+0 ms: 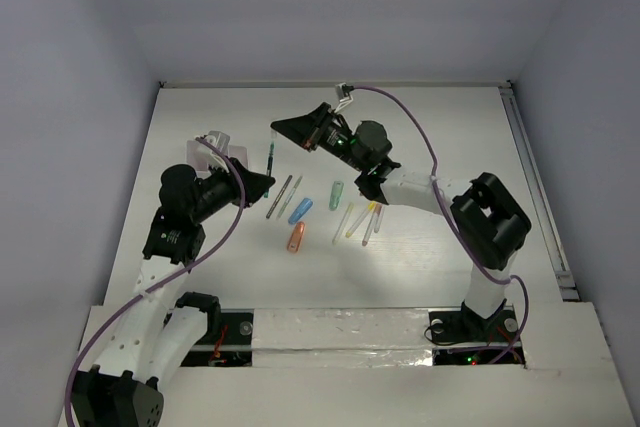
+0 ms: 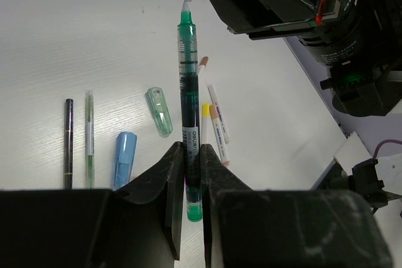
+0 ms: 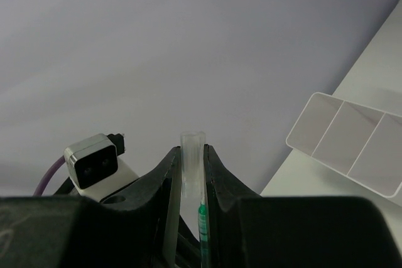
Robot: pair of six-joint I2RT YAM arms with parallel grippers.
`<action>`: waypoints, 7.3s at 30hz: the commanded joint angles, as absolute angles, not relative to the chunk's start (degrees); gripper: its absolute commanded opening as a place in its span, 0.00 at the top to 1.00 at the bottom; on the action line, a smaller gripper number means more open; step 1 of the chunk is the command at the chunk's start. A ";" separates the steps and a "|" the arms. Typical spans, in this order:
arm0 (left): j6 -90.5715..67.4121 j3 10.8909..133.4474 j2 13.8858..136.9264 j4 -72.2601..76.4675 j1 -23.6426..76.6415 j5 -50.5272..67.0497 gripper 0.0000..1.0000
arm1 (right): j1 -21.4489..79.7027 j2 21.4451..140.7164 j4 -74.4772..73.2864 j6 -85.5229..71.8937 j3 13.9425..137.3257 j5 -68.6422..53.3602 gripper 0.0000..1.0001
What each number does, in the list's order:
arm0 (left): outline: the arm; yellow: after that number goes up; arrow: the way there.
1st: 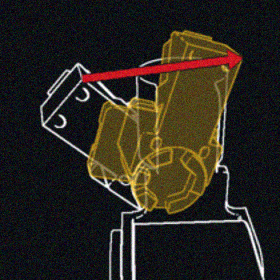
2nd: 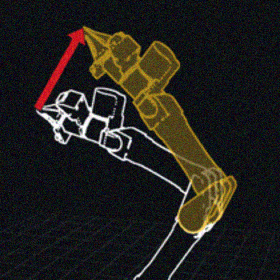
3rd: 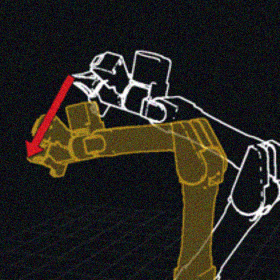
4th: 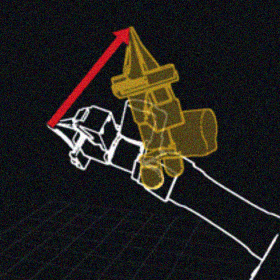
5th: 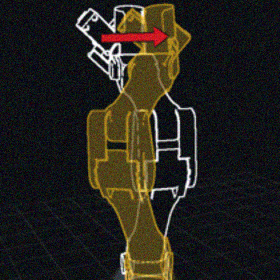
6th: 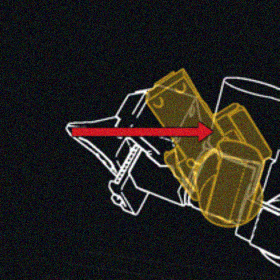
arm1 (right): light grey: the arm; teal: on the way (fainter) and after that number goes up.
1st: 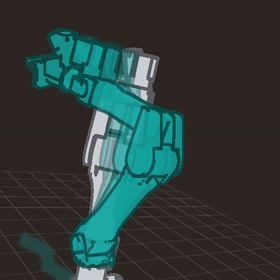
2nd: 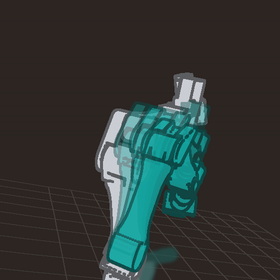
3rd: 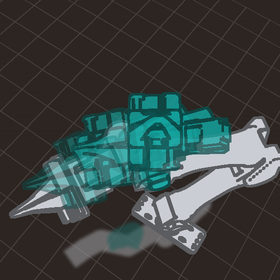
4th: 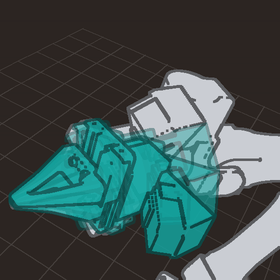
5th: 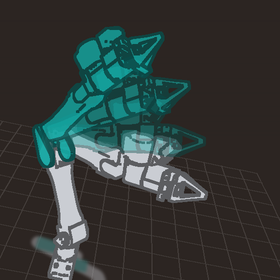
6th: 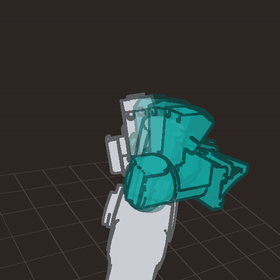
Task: Sort the stationery into containers
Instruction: Close the pen cap on the pen.
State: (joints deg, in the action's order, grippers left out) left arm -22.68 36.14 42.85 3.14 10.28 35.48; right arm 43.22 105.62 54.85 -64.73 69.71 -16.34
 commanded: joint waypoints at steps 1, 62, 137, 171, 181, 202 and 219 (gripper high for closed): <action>-21.88 37.09 41.75 6.85 10.46 37.09 1.00 | 43.77 106.78 56.95 -64.16 72.16 -18.46 1.00; -21.88 37.00 42.63 6.42 10.46 36.83 1.00 | 42.19 102.30 61.44 -61.17 68.02 -18.54 1.00; -22.41 36.74 41.66 7.82 10.46 38.76 1.00 | 41.04 105.82 55.46 -58.54 72.51 -17.58 1.00; -22.50 36.83 42.98 7.38 10.46 38.14 1.00 | 41.92 105.56 59.15 -60.29 71.37 -20.22 1.00; -22.32 36.74 42.98 7.12 10.46 37.88 1.00 | 41.92 103.10 58.62 -58.01 70.40 -18.90 1.00; -22.41 36.83 42.63 7.21 10.46 37.62 1.00 | 41.92 102.83 59.33 -58.45 69.79 -19.60 1.00; -22.59 36.83 42.54 7.29 9.93 37.44 1.00 | 42.97 101.78 59.94 -57.31 68.12 -18.29 1.00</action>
